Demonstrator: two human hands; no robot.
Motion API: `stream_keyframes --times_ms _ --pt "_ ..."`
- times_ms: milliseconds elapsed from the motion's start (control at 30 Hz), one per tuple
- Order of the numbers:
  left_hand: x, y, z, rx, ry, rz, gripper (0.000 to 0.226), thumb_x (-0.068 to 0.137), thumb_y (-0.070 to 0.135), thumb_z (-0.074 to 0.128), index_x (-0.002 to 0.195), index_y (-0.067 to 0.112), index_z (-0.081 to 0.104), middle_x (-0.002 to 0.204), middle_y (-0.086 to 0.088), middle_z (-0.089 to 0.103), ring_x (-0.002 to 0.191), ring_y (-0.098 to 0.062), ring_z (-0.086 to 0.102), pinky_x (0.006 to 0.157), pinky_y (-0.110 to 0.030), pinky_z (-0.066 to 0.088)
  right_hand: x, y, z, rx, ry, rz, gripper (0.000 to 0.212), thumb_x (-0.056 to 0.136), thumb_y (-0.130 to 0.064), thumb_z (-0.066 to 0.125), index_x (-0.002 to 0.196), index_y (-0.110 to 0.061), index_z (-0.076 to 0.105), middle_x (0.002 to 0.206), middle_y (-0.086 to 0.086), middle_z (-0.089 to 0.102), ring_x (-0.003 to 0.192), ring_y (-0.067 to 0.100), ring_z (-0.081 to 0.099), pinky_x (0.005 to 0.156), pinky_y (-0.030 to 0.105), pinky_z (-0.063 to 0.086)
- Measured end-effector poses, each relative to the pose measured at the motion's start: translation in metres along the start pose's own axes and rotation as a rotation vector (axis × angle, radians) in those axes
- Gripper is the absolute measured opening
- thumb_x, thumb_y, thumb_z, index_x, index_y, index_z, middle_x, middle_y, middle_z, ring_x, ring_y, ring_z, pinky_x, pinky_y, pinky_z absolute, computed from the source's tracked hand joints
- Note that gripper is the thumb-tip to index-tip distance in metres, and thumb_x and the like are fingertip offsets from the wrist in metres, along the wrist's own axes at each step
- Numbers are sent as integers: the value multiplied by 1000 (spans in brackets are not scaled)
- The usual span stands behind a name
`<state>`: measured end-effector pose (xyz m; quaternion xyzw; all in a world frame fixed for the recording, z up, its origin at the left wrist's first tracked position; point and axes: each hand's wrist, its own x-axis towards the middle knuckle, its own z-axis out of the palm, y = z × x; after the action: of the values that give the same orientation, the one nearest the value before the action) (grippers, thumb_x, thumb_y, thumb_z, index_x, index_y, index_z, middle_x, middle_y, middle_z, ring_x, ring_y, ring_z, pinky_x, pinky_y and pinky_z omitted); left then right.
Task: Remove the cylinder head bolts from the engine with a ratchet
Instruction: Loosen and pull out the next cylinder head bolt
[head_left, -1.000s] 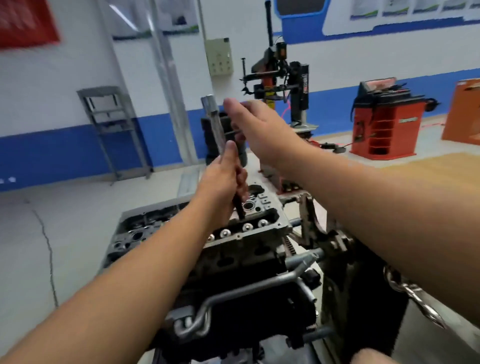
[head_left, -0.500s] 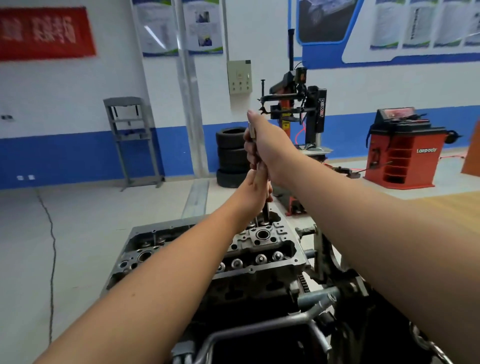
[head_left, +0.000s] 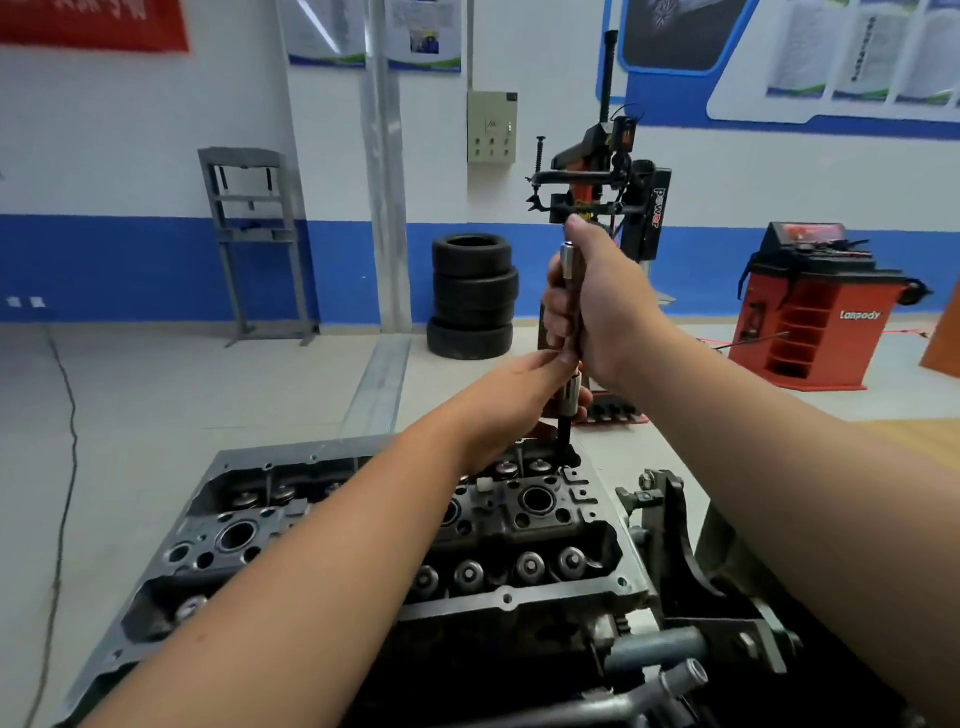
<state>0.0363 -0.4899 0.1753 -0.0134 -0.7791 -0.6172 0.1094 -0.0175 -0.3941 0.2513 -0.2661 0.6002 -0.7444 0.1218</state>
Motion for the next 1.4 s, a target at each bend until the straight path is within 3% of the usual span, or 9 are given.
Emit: stream_keyframes --times_ms 200,467,567,833,1000,1133,1200,1333,1400 --pt "4 -8 6 5 -18 21 35 107 52 44 116 25 65 110 -2 75 114 -26 70 104 -49 52 -3 5 -9 19 -28 4 46 97 -51 45 64 -19 50 49 -2 37 44 17 32 43 25 31" --pt "-1 -16 3 -7 -5 74 16 107 32 53 112 26 67 104 6 75 111 -18 70 99 -39 58 -2 15 -13 84 -156 -45 45 90 -48 47 56 -21 55 49 -2 37 45 16 32 49 29 32" --pt "-3 -20 3 -54 2 86 13 108 27 54 111 25 67 102 5 75 111 -18 71 89 -31 59 1 15 -10 58 -195 -35 44 87 -49 48 55 -20 54 49 -2 35 45 16 30 49 28 31" --pt "-5 -21 1 -8 19 129 12 107 26 56 103 28 67 95 4 75 101 -18 72 82 -24 59 7 13 -9 37 -269 9 47 91 -43 42 52 -18 49 48 -2 28 45 17 21 48 27 27" --pt "-4 -23 -2 37 29 136 14 102 35 60 102 23 68 103 -9 74 93 -26 64 88 -47 53 11 9 -10 30 -372 49 47 91 -39 35 52 -16 44 44 -2 25 43 17 18 50 31 18" --pt "-8 -23 -4 -1 18 133 18 90 41 63 99 26 71 103 -10 75 98 -39 67 107 -65 47 13 8 -11 5 -477 61 40 82 -39 40 52 -15 43 42 -1 25 41 15 19 54 35 13" --pt "-8 -24 -5 -15 1 137 11 89 40 64 93 35 73 103 -8 76 109 -41 68 105 -59 50 13 9 -11 9 -534 58 37 76 -42 42 51 -15 44 42 -1 25 39 14 21 51 31 14" --pt "-6 -25 -4 14 0 174 13 89 40 64 84 49 72 94 1 77 107 -30 71 94 -38 57 13 10 -16 61 -614 55 37 76 -43 43 51 -16 47 40 -3 28 37 13 23 47 25 17" --pt "-4 -25 -2 38 32 187 11 89 41 65 84 49 70 93 -1 76 105 -31 71 92 -43 60 10 10 -18 97 -583 53 36 76 -42 45 53 -15 49 42 -3 30 39 14 25 47 25 22"
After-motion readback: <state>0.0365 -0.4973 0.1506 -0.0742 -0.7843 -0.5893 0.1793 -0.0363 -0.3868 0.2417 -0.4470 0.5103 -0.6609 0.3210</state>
